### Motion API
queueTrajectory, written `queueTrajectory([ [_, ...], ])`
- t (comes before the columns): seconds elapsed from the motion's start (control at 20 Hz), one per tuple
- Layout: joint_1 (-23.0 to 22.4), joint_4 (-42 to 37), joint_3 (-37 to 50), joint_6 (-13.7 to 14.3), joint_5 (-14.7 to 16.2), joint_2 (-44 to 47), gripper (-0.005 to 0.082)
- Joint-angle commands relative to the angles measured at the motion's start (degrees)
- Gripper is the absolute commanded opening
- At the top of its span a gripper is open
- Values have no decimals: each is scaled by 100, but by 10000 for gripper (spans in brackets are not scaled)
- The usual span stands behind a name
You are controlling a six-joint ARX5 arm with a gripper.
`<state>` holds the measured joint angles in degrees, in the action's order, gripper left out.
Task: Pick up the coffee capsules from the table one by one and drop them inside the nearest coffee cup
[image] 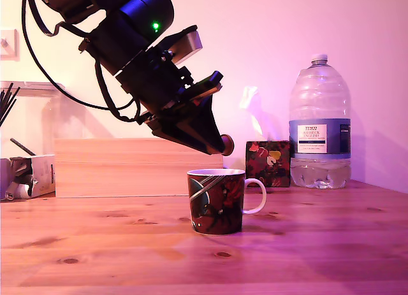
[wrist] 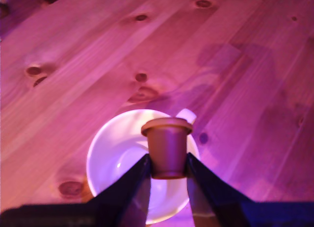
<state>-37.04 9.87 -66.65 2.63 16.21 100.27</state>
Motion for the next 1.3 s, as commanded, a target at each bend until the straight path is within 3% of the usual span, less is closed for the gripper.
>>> queueTrajectory([
  [0.0,-11,-22,4,42,-13,129,40],
  [0.1,-11,57,4,42,-20,129,68],
  [0.15,-11,105,4,42,-22,129,154],
  [0.3,-11,127,4,44,-26,129,658],
  [0.35,-11,127,4,46,-42,129,705],
  [0.45,-11,127,4,44,-94,129,703],
  [0.6,-11,144,2,44,-127,103,651],
  [0.7,-11,214,-7,44,-127,2,533],
  [0.75,-11,221,-9,44,-127,-66,427],
  [0.9,-11,310,-9,44,-131,-422,-30],
  [1.0,-11,444,-7,44,-262,-680,-19],
  [1.15,-9,647,7,46,-743,-1049,-19],
  [1.25,33,494,179,46,-817,-1351,-19],
])
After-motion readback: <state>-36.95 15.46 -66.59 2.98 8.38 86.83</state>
